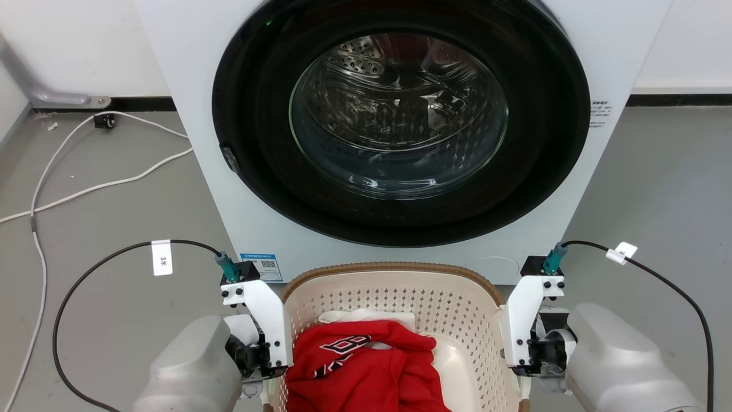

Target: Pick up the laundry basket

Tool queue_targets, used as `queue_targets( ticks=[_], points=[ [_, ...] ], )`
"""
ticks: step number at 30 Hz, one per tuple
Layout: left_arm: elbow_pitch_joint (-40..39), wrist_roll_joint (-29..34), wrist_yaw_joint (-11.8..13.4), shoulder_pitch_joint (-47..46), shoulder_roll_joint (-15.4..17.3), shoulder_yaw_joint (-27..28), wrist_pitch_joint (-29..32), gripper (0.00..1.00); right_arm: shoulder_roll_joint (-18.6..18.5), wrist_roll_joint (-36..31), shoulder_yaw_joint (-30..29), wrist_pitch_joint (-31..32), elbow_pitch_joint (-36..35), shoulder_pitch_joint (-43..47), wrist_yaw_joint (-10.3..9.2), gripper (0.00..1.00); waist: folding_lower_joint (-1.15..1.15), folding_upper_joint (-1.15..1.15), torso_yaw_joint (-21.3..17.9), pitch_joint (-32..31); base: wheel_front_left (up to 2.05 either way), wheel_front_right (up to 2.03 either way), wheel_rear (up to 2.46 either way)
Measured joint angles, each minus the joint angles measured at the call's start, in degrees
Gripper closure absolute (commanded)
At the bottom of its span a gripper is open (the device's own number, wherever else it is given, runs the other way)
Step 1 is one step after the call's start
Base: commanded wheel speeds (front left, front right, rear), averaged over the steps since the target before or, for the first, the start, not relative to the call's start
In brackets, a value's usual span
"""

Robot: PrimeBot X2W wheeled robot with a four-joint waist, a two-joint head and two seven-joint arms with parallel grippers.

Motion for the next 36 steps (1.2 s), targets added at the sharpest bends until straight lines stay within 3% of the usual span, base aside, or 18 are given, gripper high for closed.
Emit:
queue_targets(
  ticks=[36],
  points=[
    [-0.1,-3.4,0.0,0.4,0.2,-2.7,-0.1,1.00,-0.1,-0.1,-0.2,-1.1,0.2,0.4,0.00,1.00,0.01,0.00,0.0,0.2,0.00,0.00,0.00]
  ],
)
